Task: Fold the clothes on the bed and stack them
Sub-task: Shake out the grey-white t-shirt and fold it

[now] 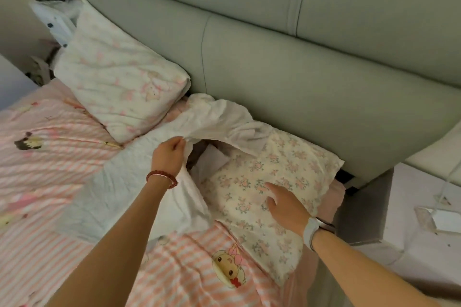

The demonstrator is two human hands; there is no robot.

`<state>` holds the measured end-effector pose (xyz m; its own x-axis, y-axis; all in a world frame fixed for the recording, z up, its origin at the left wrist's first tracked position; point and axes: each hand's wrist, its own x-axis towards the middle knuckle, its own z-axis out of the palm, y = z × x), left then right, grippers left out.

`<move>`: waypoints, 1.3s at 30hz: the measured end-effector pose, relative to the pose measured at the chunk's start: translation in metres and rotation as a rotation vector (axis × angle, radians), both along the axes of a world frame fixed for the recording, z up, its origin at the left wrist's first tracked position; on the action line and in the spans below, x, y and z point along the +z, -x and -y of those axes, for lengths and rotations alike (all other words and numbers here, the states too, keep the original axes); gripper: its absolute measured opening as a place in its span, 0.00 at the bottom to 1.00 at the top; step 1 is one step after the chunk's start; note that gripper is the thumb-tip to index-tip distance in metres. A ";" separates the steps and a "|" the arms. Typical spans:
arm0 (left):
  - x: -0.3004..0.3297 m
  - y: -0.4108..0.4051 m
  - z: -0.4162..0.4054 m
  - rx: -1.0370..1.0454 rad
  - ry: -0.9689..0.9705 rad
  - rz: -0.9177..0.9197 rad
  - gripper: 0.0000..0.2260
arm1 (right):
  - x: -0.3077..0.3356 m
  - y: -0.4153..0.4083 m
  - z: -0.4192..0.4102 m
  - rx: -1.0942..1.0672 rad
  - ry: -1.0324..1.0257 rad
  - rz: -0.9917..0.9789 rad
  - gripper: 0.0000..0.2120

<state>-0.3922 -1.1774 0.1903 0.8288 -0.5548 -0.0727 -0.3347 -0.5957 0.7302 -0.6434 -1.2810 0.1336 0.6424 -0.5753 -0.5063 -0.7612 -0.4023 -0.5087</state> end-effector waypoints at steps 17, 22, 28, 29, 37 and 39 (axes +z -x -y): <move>0.224 0.164 -0.221 -0.147 0.643 0.117 0.12 | 0.162 0.021 -0.185 0.272 -0.048 0.703 0.24; 0.206 0.201 -0.318 0.116 0.656 0.131 0.11 | 0.168 0.063 -0.271 0.354 -0.008 0.682 0.10; 0.219 0.224 -0.436 0.431 0.688 0.218 0.13 | 0.220 0.069 -0.339 0.524 -0.089 0.789 0.12; 0.224 0.229 -0.455 0.472 0.701 0.234 0.13 | 0.232 0.066 -0.351 0.564 -0.127 0.803 0.12; 0.229 0.228 -0.616 0.798 0.554 0.314 0.10 | 0.312 -0.006 -0.453 0.955 -0.091 0.727 0.14; 0.205 0.208 -0.645 0.889 0.275 0.210 0.09 | 0.302 -0.035 -0.472 0.949 0.085 0.623 0.10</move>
